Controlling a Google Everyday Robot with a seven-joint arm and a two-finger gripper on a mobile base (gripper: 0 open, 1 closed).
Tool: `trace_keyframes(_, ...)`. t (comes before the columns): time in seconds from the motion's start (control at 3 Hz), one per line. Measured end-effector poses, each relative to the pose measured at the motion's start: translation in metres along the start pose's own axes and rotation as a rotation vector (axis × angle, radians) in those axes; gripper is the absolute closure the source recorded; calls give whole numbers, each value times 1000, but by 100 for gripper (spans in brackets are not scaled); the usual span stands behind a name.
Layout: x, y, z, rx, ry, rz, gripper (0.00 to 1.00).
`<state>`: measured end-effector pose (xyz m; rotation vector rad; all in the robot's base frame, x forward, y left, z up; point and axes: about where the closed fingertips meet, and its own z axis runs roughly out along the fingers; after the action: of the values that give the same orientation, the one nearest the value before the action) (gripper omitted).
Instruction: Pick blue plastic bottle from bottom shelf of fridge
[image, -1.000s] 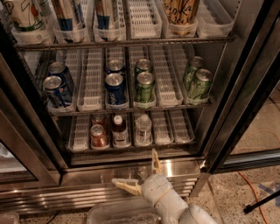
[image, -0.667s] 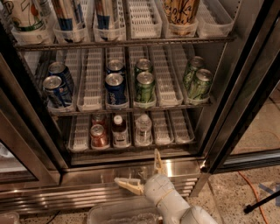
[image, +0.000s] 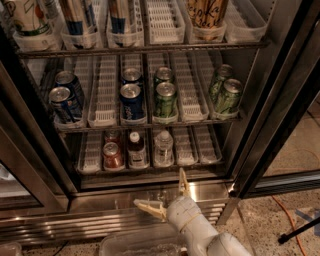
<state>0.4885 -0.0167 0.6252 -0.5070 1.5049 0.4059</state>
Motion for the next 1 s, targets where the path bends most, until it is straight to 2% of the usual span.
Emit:
trace_keyframes(0.67, 7, -9, 24, -12, -5, -8, 0)
trace_keyframes(1.0, 9, -12, 49, -19, -20, -14, 0)
